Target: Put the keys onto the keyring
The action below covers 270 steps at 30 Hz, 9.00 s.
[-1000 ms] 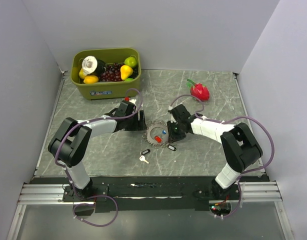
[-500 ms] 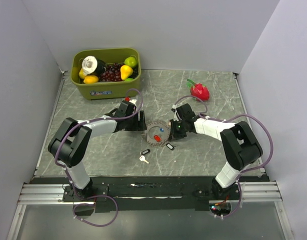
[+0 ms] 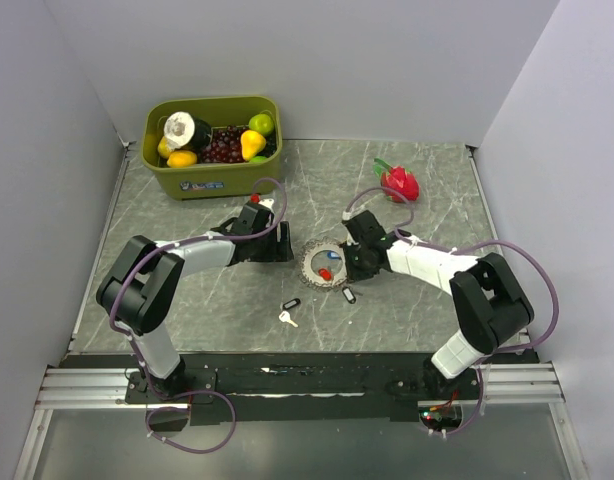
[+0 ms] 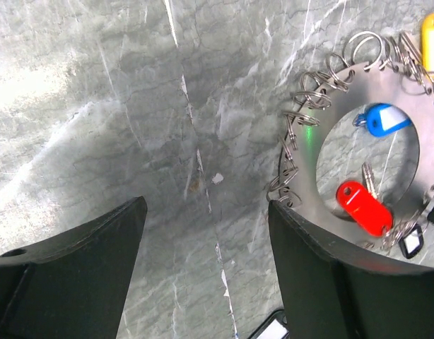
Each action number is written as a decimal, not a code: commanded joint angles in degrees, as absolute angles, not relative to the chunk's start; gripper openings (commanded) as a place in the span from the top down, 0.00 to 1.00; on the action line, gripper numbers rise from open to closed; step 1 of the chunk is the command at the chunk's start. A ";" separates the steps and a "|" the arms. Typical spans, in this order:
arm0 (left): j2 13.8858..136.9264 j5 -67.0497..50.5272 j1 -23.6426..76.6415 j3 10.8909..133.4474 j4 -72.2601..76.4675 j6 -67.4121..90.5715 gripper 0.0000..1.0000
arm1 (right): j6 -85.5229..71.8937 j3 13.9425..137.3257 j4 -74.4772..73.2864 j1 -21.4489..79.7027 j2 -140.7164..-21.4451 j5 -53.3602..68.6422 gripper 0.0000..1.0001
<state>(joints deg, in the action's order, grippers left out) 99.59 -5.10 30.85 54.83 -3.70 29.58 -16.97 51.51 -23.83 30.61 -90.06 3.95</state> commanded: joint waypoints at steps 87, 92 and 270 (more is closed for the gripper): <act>90.71 -18.55 28.56 45.88 4.48 38.50 0.22 | -19.60 57.57 -22.33 52.48 -99.94 -21.36 1.00; 89.83 -17.58 28.56 45.79 3.61 37.97 0.23 | -16.36 55.20 -19.60 51.42 -94.93 -15.04 1.00; 46.41 -38.67 39.20 33.84 26.28 -7.90 0.99 | 0.44 56.07 -8.44 27.25 -54.22 41.39 0.00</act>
<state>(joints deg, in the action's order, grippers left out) 48.86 -37.58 37.95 35.40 18.35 -0.16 0.47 56.60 -10.68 27.70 -53.63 38.63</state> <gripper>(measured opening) 0.022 0.994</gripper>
